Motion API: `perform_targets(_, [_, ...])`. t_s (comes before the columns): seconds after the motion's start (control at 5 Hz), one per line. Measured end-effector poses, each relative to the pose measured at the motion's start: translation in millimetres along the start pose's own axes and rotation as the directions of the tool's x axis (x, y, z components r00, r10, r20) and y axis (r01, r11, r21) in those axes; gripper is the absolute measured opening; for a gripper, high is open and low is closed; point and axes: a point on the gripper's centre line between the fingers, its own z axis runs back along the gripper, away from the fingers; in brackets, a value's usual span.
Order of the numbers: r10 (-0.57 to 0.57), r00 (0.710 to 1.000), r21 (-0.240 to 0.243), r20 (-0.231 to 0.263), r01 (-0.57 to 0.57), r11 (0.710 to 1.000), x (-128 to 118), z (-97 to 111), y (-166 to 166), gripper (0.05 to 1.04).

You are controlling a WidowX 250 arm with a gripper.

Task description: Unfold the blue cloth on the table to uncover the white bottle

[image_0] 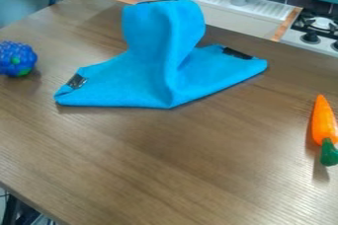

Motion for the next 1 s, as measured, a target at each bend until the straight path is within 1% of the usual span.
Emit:
perform_targets(0.2, [0.012,1.000,-0.023,-0.026,-0.013,1.000,-3,-14,4,1.000])
perform_targets(0.4, [0.023,0.999,-0.024,-0.040,-0.024,0.999,-5,-23,7,1.000])
perform_targets(0.6, [0.027,0.999,-0.030,-0.036,-0.028,0.999,-4,-24,5,1.000])
perform_targets(0.8, [0.034,0.999,-0.051,-0.031,-0.035,0.998,-1,-27,5,1.000])
perform_targets(1.0, [0.047,0.999,-0.084,-0.016,-0.048,0.995,5,-29,4,1.000])
